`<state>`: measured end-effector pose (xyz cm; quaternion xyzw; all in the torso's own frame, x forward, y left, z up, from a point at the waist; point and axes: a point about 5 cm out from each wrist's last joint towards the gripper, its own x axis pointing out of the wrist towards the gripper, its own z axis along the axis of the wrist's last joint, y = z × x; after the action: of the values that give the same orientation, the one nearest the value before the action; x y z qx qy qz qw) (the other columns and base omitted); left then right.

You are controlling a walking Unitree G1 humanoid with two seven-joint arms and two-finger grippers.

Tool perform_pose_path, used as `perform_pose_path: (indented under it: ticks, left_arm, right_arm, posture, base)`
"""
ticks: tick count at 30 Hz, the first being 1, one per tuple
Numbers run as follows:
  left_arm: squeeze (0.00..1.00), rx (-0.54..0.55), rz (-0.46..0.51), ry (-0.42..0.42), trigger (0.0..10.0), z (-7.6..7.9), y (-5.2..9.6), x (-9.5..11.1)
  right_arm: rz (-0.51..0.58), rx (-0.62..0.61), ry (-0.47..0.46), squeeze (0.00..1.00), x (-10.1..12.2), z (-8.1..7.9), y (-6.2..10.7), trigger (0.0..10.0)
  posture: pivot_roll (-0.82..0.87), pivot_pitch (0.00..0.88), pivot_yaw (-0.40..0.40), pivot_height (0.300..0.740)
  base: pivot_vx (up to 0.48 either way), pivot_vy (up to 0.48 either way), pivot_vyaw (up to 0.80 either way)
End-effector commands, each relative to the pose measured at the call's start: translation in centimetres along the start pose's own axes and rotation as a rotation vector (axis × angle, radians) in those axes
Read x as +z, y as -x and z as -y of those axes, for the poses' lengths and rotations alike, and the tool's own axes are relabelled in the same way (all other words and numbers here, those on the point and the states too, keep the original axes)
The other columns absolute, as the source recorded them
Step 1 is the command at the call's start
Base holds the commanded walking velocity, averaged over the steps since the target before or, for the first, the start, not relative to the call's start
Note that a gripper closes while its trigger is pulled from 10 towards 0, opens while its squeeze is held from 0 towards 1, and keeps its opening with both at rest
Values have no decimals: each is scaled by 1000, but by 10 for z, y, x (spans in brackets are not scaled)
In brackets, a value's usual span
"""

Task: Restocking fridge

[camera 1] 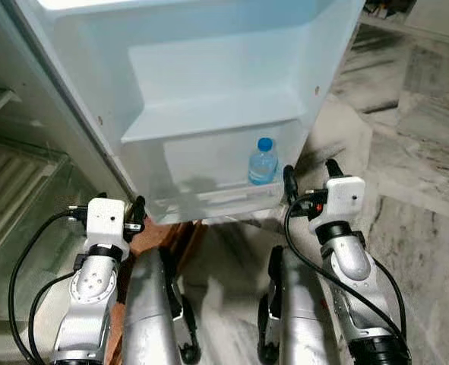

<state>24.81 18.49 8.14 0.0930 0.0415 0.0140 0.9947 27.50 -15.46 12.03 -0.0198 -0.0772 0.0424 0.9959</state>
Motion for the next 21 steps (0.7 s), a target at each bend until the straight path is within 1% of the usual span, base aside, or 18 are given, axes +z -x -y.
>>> perform_pose_path:
  ticks: [1,4,10,14,20,21]
  left_arm:
    - [0,9,-12,-4,10000,0,3,-4]
    - [0,11,-6,-4,10000,1,2,-3]
    - [0,19,6,-14,10000,-2,-1,-1]
    - [0,30,6,-15,10000,-3,-3,-1]
    - [0,25,1,-12,10000,1,-3,-3]
    - [0,28,-18,-1,10000,2,-1,-8]
  right_arm:
    - [-22,-50,-8,0,-1,8,-3,10000]
    - [-36,-74,-17,0,-2,11,-4,10000]
    - [-35,-68,-13,0,1,11,-7,10000]
    - [-46,-77,-10,0,-2,12,-6,10000]
    - [-55,-80,-16,0,-4,12,-8,10000]
    - [-63,-84,-21,0,-7,12,-6,10000]
  posture:
    - [69,113,32,576]
    - [70,115,33,591]
    - [66,119,33,626]
    - [64,120,32,651]
    - [60,119,30,686]
    - [46,116,33,691]
  base:
    - [0,0,0]
    - [0,0,0]
    - [0,0,0]
    - [0,0,0]
    - [0,0,0]
    - [0,0,0]
